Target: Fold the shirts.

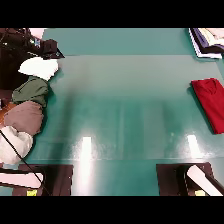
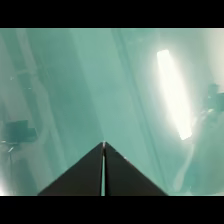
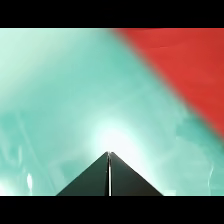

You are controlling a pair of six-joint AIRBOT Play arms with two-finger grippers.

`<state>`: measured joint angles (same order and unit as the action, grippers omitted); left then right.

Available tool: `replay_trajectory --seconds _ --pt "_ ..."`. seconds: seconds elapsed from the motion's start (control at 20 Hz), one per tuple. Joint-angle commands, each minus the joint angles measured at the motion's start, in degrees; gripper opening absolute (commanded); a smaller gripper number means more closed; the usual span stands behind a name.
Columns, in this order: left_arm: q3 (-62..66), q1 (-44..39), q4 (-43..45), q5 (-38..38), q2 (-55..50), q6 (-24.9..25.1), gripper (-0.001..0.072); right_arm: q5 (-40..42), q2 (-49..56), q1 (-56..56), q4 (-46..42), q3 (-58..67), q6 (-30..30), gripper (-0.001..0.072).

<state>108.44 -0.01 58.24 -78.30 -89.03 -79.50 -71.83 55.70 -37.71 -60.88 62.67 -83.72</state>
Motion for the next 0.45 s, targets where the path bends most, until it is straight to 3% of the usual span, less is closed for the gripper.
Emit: replay_trajectory --seconds 0.0,0.4 --pt "0.07 0.0 -0.02 1.46 0.0 0.0 0.0026 0.39 -2.91 13.55 0.92 0.07 0.2 0.0017" --pt "0.07 0.0 -0.02 1.44 0.0 0.0 0.0026 -0.66 -3.13 29.24 0.87 0.07 0.17 0.0017"
